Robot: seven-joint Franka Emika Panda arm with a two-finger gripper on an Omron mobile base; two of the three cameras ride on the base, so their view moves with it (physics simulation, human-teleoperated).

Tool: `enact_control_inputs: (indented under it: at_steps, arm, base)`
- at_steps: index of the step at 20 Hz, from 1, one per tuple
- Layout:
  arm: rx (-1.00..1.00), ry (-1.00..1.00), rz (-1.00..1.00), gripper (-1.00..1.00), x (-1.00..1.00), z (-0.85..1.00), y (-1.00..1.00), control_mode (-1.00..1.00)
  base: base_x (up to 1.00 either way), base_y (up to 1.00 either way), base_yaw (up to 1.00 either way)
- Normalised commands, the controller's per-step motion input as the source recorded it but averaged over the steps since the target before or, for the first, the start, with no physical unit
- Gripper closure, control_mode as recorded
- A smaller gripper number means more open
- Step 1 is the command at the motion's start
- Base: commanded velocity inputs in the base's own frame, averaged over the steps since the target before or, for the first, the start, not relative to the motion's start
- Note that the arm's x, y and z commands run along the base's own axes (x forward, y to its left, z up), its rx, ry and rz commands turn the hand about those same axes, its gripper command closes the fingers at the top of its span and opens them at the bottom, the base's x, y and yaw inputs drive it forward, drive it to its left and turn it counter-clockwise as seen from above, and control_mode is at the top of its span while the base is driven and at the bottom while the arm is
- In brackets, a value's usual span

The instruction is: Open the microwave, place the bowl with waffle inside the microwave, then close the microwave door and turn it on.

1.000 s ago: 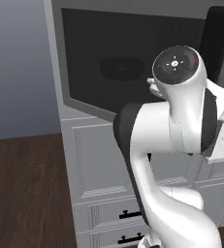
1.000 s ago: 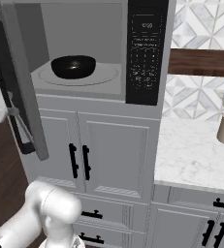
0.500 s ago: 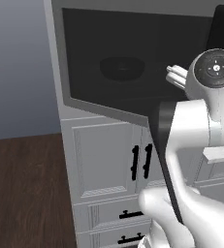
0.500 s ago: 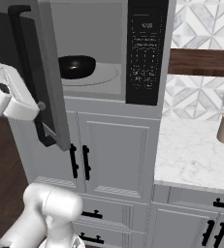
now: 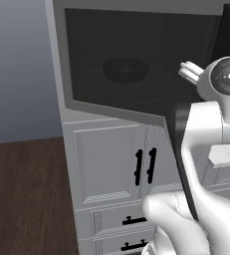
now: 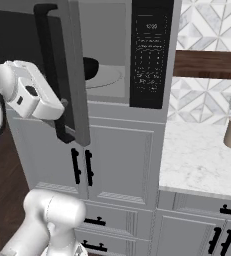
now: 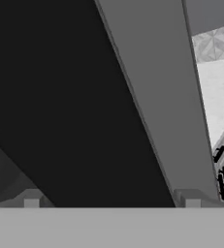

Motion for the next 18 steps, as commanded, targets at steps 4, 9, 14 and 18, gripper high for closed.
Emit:
enact_control_inputs:
  at_steps: [4,9,14,18]
  arm:
    - [0.0,-0.03,0.0,-1.0,0.61,0.0,0.0,-1.0]
    - [0.0,-0.02,0.0,-1.0,0.65,0.0,0.0,-1.0]
    - [0.0,-0.01,0.0,-1.0,0.68,0.0,0.0,-1.0]
    - [0.0,-0.03,0.0,-1.0,0.65,0.0,0.0,-1.0]
  base:
    - [0.0,0.0,0.0]
    - [0.0,0.0,0.0]
    - [0.0,0.0,0.0]
    - [0.0,0.0,0.0]
